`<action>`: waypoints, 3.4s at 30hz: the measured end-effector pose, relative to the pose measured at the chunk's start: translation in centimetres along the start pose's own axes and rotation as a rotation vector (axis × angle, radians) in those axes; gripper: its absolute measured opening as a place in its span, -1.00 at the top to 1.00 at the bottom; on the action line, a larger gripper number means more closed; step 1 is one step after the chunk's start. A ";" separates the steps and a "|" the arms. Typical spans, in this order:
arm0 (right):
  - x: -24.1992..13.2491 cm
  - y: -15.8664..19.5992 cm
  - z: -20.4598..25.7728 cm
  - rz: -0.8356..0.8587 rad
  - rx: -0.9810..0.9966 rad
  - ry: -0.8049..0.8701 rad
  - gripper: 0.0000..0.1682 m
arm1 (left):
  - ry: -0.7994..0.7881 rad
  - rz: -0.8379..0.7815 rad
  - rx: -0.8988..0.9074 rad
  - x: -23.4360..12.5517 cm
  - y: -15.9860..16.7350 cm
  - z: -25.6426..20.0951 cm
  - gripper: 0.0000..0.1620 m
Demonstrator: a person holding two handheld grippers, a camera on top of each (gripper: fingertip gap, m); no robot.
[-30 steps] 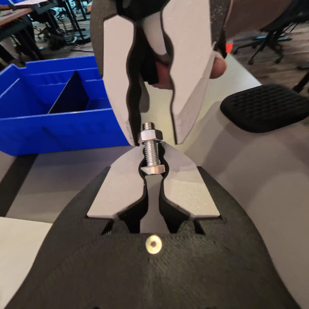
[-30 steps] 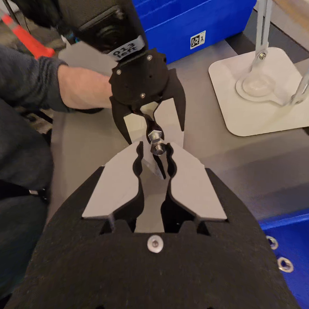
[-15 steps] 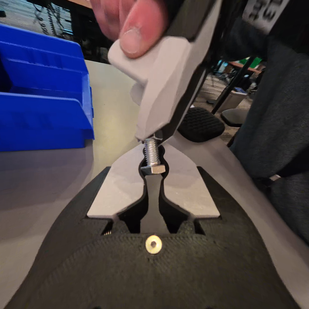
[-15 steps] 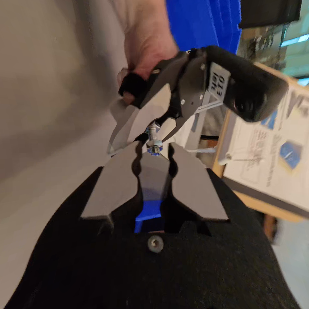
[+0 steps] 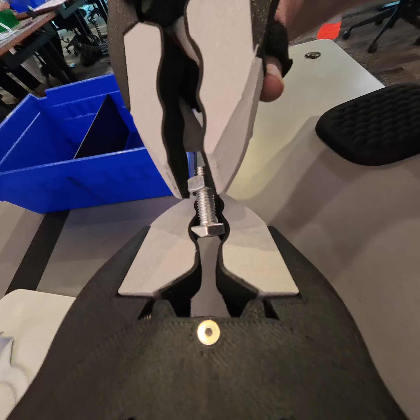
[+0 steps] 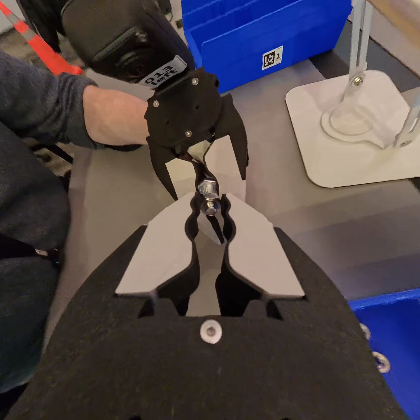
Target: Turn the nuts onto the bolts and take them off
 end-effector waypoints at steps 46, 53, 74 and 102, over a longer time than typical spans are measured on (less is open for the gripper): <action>-1.3 -0.2 -0.1 0.029 -0.203 0.140 0.56 | 0.185 -0.108 -0.158 0.2 -0.5 -0.7 0.88; -0.4 1.0 -0.1 -0.025 0.004 -0.001 0.79 | 0.054 -0.029 -0.056 0.7 -0.2 -0.5 0.88; -0.8 0.4 -0.1 0.005 -0.091 0.074 0.57 | 0.165 -0.107 -0.164 0.2 -0.5 -0.3 0.88; -1.7 0.6 -0.2 -0.063 -0.012 0.059 0.63 | 0.114 -0.089 -0.117 0.2 -0.7 -0.2 0.88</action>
Point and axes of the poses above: each gripper's, where its closed fingertips meet, x out along the fingers, y out of its underside, z = x × y across the jaws, the point moved 3 cm from there along -x, back along the fingers, and after that the axes turned 4 degrees about z, right-handed, at the moved point
